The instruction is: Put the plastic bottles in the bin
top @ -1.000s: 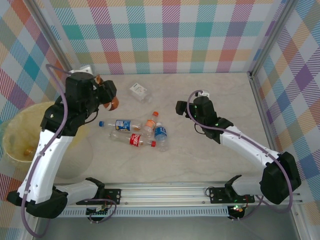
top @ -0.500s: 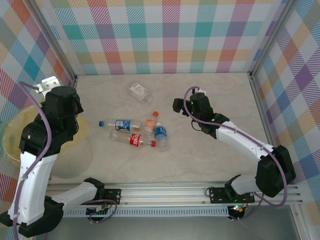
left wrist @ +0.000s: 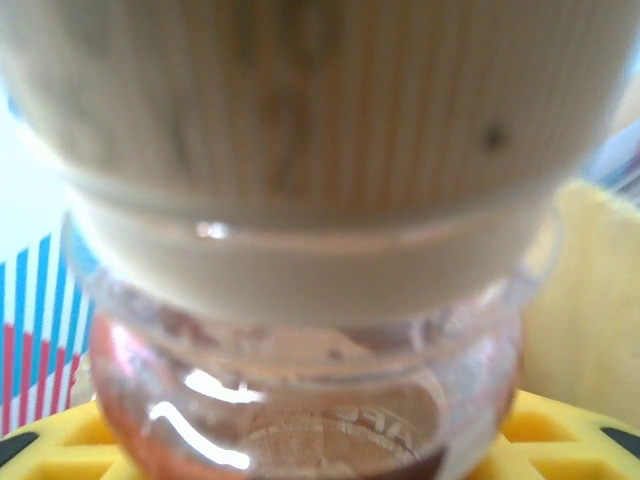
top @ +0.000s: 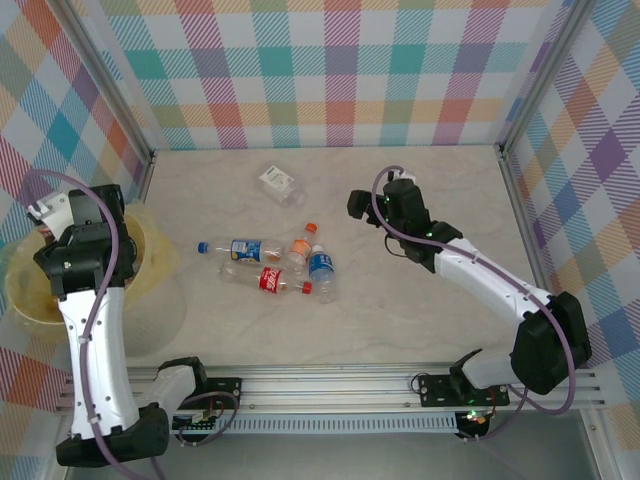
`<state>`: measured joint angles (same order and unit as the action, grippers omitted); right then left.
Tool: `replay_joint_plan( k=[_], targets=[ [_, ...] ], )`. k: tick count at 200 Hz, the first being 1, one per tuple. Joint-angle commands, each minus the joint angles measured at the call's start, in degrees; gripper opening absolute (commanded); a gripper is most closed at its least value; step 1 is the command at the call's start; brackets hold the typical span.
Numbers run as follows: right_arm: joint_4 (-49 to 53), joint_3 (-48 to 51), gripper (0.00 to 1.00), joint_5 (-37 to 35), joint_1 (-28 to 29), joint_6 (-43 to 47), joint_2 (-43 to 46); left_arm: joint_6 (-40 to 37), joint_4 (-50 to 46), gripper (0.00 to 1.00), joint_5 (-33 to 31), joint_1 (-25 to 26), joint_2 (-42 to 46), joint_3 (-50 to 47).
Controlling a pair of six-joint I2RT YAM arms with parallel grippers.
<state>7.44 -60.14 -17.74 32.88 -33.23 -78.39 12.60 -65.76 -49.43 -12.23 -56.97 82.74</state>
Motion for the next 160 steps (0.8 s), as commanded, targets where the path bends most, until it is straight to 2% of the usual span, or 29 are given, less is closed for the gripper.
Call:
replay_joint_plan(
  k=[1, 20, 35, 43, 54, 84, 129, 160],
  targets=[
    [0.99, -3.1, 1.0, 0.49, -0.52, 1.98, -0.27, -2.43, 1.14, 0.54, 3.85, -7.37, 1.42, -2.87],
    [1.59, -3.58, 1.0, 0.23, -0.63, 2.56, -0.27, -2.38, 1.59, 0.54, 6.45, -11.61, 1.51, -4.97],
    [1.59, -3.54, 1.0, 0.46, -0.8, 2.71, -0.34, -0.62, 0.44, 0.57, 3.98, -12.03, 0.45, -4.99],
    [1.47, -3.42, 1.0, 0.81, -0.86, 2.69, -0.38, 0.59, -0.47, 0.62, 1.72, -12.24, -0.25, -4.32],
    [1.68, -3.28, 1.0, 1.17, -0.89, 2.37, -0.45, 1.81, -1.43, 0.75, -0.17, -12.34, -1.09, -3.05],
    [1.7, -2.66, 1.0, 1.91, -0.98, 1.5, -0.62, 2.87, -2.77, 0.84, 1.54, -12.31, -2.15, 0.54],
    [1.16, -2.65, 1.0, 3.12, -1.14, 0.98, -1.37, 4.45, -3.59, 0.88, 15.15, -12.29, -2.02, 3.54],
    [-0.08, -2.15, 1.0, 3.86, -1.24, 0.38, -1.99, 7.05, -2.55, 0.89, 28.18, -12.25, -1.1, 4.61]
  ],
)
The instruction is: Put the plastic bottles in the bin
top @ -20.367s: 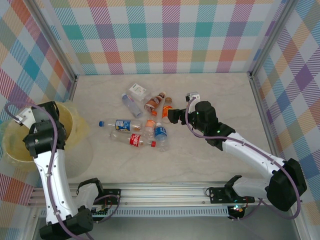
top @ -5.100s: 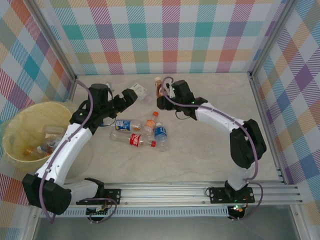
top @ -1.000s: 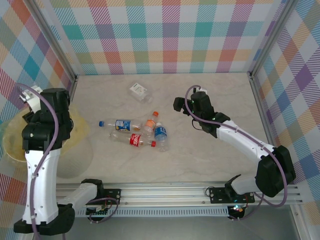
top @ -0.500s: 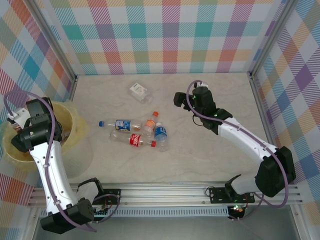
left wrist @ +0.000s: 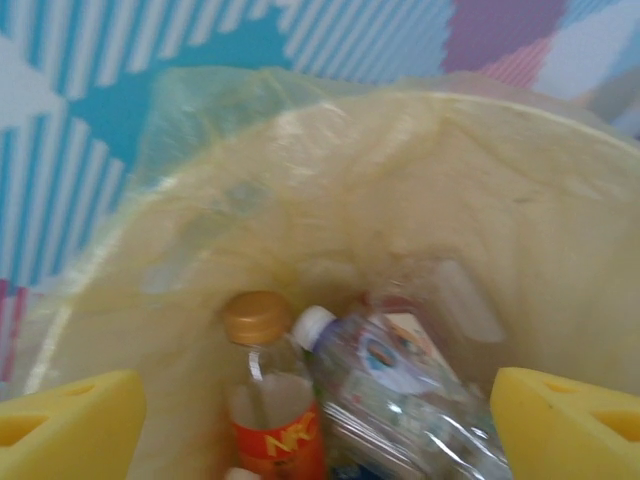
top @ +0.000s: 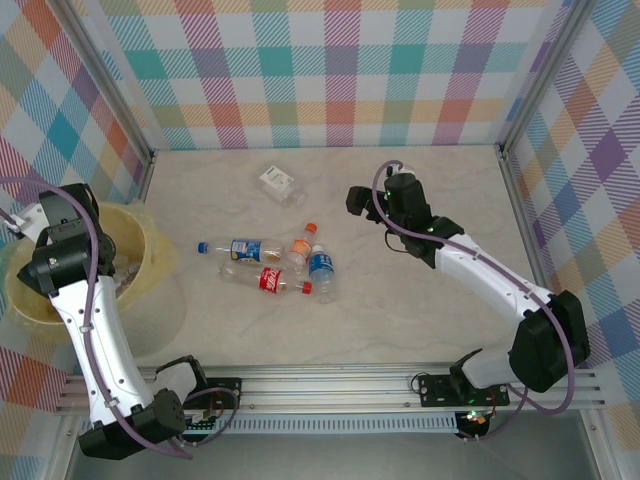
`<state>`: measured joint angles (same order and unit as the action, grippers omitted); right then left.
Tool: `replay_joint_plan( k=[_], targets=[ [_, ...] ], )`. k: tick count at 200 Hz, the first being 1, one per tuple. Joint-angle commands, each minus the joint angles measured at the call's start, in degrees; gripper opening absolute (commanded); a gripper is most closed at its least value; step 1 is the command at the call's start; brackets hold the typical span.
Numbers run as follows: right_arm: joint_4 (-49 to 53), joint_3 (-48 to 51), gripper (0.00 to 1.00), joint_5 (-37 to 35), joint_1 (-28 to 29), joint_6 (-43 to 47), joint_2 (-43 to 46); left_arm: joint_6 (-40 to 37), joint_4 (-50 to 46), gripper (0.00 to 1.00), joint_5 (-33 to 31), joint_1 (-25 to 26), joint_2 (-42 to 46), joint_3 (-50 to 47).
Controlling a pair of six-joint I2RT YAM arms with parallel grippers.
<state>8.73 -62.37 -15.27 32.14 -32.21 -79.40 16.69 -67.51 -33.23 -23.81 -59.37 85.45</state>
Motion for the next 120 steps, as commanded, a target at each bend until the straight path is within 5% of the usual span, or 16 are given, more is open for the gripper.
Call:
replay_joint_plan(
  k=[1, 36, 120],
  targets=[
    [-1.49, 0.15, 1.0, 1.39, -0.5, -0.65, -0.96, 3.11, -0.7, 0.89, 12.41, -0.64, 1.29, 1.9],
    [-4.72, 1.55, 1.0, 2.3, -0.48, -0.88, -1.1, 8.55, 2.75, 0.87, 21.99, 5.14, 1.81, 1.86],
    [-2.89, 0.55, 1.0, 0.35, -0.63, -2.23, -0.3, 16.44, 14.13, 0.89, 13.81, 39.18, -5.74, 4.38]
  ],
)
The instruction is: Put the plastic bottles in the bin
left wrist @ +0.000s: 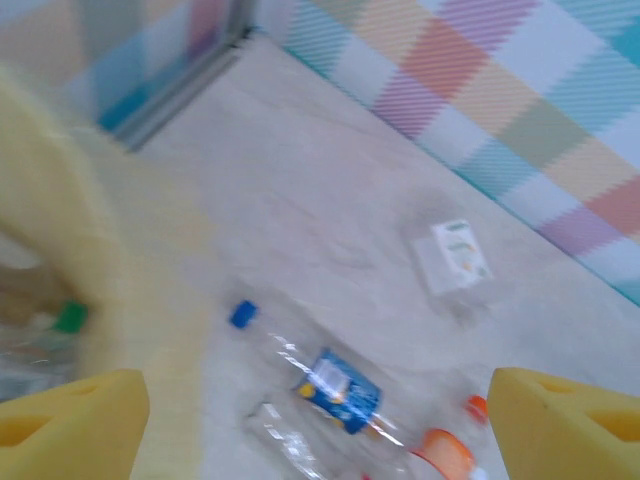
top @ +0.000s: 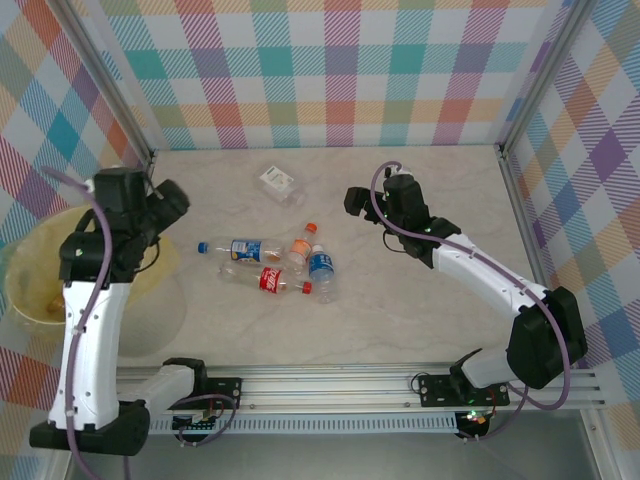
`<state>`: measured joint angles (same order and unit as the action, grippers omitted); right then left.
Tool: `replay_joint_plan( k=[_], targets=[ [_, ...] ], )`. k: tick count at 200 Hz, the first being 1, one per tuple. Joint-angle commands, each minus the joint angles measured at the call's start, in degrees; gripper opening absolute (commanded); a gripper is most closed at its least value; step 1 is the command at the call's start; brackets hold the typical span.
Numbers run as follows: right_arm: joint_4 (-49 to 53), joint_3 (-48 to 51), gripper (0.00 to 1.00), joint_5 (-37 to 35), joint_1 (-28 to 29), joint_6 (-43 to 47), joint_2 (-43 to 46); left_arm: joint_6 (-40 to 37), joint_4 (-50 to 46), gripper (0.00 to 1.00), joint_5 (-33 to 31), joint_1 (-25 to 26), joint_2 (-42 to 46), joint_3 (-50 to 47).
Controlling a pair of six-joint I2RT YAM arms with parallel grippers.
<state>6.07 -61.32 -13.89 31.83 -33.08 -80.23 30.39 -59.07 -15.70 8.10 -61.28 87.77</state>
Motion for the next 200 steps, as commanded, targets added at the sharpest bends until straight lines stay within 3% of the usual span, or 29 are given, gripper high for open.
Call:
replay_joint_plan(
  k=[1, 39, 92, 164, 200],
  targets=[
    [-0.24, -0.44, 1.0, -1.04, -0.35, -1.37, 0.65, 2.74, 5.79, 0.89, -3.9, 7.63, -4.11, 2.19],
    [2.0, 1.57, 1.0, -2.22, -0.72, -1.97, 3.45, 3.03, 13.13, 0.93, -5.44, 16.17, -13.26, 3.79],
    [7.32, 3.18, 1.0, -3.82, -1.16, -0.09, 8.93, 5.03, 23.44, 1.0, -3.84, 19.64, -30.12, 8.77],
    [8.85, 6.13, 1.0, -6.41, -2.08, 2.74, 13.35, 12.16, 18.0, 1.0, -7.17, 19.68, -58.13, 29.36],
    [10.89, 5.07, 1.0, -6.94, -2.22, 4.0, 12.98, 19.72, 12.91, 1.0, -13.07, 19.59, -68.68, 37.83]
  ],
)
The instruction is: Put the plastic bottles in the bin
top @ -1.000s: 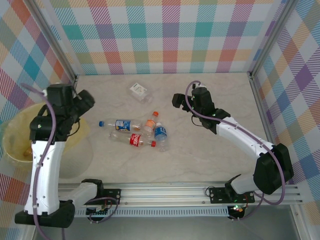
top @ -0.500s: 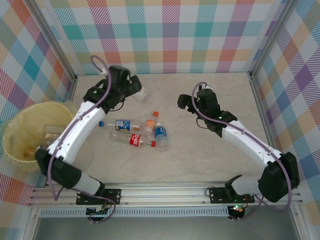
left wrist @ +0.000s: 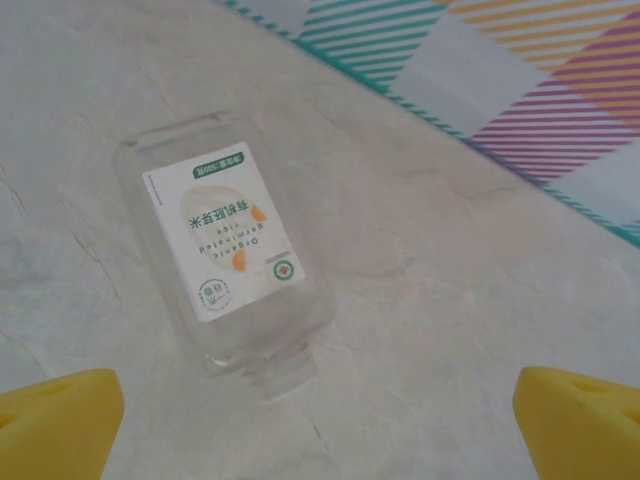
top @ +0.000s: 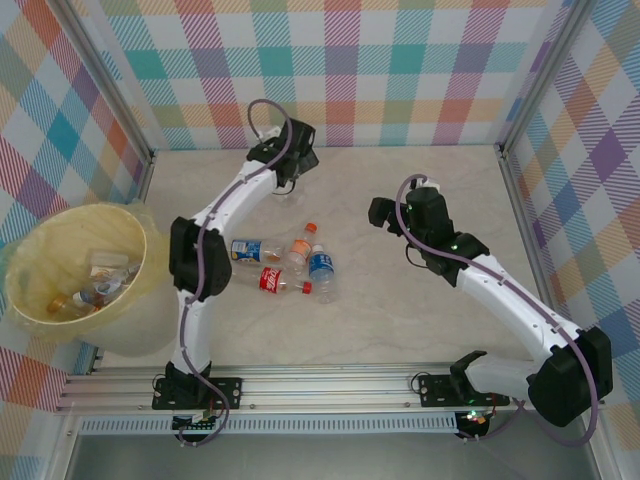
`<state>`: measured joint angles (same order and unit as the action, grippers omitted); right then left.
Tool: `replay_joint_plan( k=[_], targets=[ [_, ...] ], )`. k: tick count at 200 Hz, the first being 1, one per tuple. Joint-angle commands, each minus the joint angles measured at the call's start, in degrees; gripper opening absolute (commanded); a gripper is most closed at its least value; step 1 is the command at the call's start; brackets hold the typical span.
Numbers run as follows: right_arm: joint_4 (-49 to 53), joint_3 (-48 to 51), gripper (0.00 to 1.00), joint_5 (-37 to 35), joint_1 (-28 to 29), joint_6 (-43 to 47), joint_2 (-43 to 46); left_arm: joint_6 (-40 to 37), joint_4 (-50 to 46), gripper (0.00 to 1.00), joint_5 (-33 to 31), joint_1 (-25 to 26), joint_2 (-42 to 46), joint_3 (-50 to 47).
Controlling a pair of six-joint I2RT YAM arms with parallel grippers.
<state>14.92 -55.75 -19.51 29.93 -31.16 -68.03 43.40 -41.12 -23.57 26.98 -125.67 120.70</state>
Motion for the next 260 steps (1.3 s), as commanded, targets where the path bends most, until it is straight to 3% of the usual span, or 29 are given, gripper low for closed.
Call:
replay_joint_plan(
  k=[1, 40, 79, 196, 260],
  targets=[
    [2.09, -0.55, 1.0, -1.32, -0.36, 2.16, 0.83, 6.97, -5.11, 1.0, -5.32, 0.7, -4.62, 5.07],
    [3.97, -0.85, 1.0, -2.97, -0.4, 4.44, 1.04, 11.09, -8.34, 1.0, -10.5, 0.62, -12.55, 11.53],
    [3.99, -0.86, 1.0, -4.81, -0.4, 6.56, 1.8, 10.78, -10.93, 1.0, -9.26, 0.24, -20.59, 19.65],
    [3.81, -0.42, 1.0, -6.06, -0.4, 9.68, 1.72, 11.36, -6.42, 1.0, -8.94, -2.35, -26.8, 20.1],
    [3.98, -0.68, 1.0, -5.02, -0.4, 8.25, 1.54, -0.29, -4.92, 0.77, -9.83, -2.42, -22.67, 19.57]
  ],
)
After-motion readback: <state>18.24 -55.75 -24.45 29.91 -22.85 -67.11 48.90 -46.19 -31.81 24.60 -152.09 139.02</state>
